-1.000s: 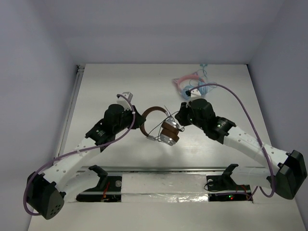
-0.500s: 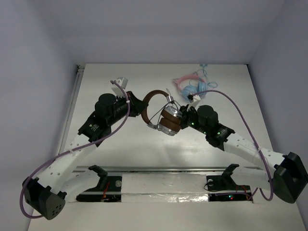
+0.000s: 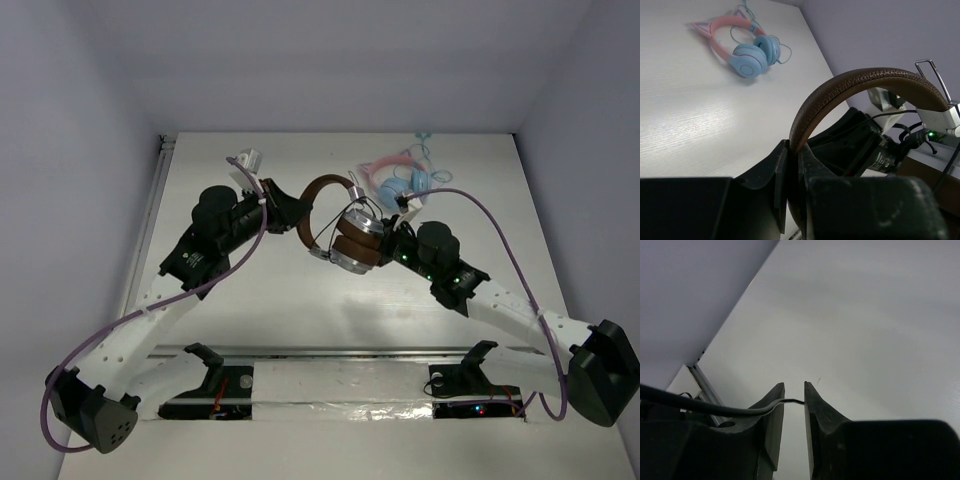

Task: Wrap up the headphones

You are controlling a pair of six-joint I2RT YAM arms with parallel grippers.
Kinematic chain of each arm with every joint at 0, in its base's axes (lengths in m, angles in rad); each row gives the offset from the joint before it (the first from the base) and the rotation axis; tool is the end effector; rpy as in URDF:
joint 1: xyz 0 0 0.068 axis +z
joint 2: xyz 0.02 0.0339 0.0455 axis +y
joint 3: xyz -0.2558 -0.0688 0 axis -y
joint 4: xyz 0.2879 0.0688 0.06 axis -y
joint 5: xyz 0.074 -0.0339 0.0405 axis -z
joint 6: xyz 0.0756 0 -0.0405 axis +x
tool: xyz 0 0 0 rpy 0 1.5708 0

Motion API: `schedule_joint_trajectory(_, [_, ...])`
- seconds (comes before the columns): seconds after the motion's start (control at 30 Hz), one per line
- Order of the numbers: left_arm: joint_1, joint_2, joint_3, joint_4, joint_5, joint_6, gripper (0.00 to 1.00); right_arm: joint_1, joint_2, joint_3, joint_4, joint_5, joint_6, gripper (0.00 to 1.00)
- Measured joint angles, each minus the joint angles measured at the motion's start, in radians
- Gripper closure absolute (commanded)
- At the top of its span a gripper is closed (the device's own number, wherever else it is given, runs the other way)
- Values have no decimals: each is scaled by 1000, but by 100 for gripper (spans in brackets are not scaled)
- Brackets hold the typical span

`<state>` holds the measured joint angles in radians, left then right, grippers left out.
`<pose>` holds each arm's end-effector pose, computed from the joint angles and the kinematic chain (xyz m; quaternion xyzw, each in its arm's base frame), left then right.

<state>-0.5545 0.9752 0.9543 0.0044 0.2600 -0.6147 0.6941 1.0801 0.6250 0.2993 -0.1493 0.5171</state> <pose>0.2555 -0.1811 0.3768 0.0696 0.7093 -0.4608 0.5289 0.2475 0.2206 0.2434 -0.1153 0.7506 0.4155 0.5006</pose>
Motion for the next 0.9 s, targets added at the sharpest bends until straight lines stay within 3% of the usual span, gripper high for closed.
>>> schedule_joint_trajectory(0.2, [0, 0, 23, 0, 3, -18, 100, 0, 13, -32, 39, -9, 0, 67])
schedule_joint_trajectory(0.43, [0, 0, 27, -8, -6, -57, 100, 0, 25, -62, 109, -20, 10, 80])
schedule_joint_trajectory(0.47, [0, 0, 29, -9, -14, -65, 100, 0, 23, -69, 122, -22, 12, 88])
schedule_joint_trajectory(0.63, [0, 9, 45, 6, -32, -106, 100, 0, 18, -100, 186, -49, 45, 100])
schedule_joint_trajectory(0.9, [5, 56, 48, 45, -71, -166, 100, 1, 19, -140, 272, -111, 136, 100])
